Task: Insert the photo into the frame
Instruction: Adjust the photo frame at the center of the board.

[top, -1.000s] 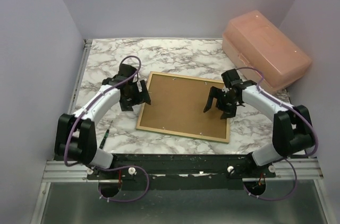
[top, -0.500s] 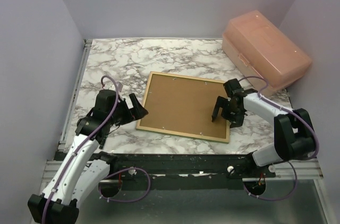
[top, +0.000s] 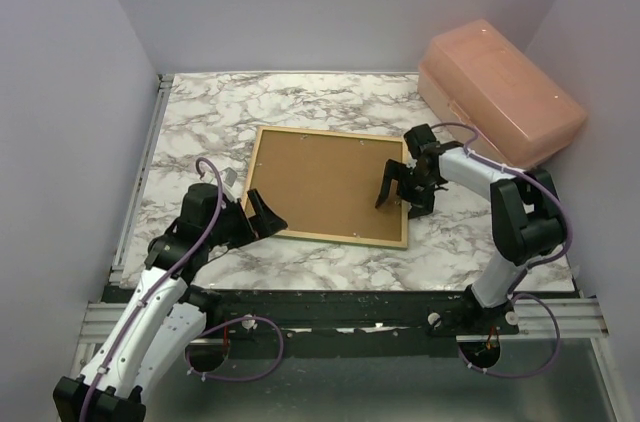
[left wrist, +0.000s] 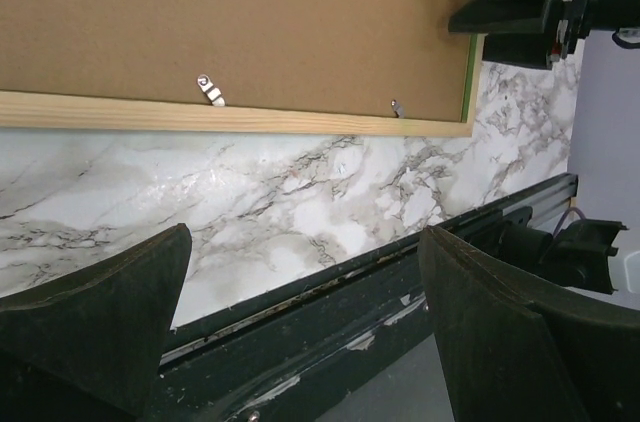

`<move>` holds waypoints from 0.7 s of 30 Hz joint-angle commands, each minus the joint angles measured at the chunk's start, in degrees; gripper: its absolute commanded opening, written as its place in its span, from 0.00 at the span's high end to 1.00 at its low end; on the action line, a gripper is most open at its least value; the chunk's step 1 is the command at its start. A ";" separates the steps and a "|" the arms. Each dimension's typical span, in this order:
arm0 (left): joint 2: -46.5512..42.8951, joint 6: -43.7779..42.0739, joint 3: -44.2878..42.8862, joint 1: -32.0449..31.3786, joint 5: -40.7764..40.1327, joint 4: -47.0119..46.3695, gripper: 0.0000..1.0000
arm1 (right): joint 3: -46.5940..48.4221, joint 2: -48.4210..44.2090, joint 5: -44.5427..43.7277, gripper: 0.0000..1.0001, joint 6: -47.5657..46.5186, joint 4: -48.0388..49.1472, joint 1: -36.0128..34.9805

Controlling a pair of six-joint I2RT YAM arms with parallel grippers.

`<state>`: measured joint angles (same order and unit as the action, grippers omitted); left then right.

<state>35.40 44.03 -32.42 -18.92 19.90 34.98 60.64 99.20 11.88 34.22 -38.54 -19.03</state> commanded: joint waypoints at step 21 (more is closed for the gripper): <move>16.27 -1.03 -7.98 -26.02 -18.50 -6.87 0.02 | -23.16 -15.88 0.93 0.42 3.08 6.80 -0.55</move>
<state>49.84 44.75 -35.55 -41.52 9.02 29.98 40.23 80.88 13.50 36.82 -33.06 -19.16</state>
